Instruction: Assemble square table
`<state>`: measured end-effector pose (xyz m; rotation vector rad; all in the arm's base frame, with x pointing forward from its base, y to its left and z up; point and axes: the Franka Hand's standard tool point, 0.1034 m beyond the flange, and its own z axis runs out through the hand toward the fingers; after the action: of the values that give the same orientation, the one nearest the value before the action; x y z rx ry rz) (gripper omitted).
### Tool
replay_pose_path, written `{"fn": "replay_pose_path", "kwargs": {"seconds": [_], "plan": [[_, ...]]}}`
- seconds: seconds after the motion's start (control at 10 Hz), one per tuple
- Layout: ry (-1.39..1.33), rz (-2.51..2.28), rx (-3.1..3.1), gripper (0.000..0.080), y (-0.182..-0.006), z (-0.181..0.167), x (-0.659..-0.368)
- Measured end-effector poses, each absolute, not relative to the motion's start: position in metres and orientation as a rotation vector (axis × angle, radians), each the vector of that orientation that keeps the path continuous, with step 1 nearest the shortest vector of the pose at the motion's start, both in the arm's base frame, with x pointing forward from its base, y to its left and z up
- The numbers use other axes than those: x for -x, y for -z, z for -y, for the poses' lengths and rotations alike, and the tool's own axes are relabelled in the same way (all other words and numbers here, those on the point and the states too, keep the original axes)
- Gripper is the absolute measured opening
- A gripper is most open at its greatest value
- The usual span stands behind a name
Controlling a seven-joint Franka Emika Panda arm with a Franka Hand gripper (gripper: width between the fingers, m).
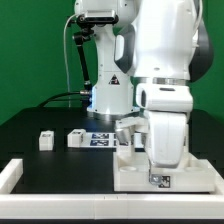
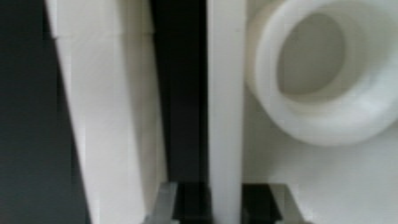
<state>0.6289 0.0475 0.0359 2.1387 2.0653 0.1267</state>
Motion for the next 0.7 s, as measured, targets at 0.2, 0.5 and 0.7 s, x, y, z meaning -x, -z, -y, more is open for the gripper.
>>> {"fn": "replay_pose_path", "kwargs": {"seconds": [0.2, 0.5, 0.7], "plan": [[-0.109, -2.047, -2.165, 0.0064, -0.0316, -0.0488, -0.6358], [-0.094, -2.042, -2.159, 0.0064, -0.0285, -0.0458, -0.6376], [-0.09, -2.043, -2.161, 0.0278, -0.0281, -0.0456, -0.6366]]}}
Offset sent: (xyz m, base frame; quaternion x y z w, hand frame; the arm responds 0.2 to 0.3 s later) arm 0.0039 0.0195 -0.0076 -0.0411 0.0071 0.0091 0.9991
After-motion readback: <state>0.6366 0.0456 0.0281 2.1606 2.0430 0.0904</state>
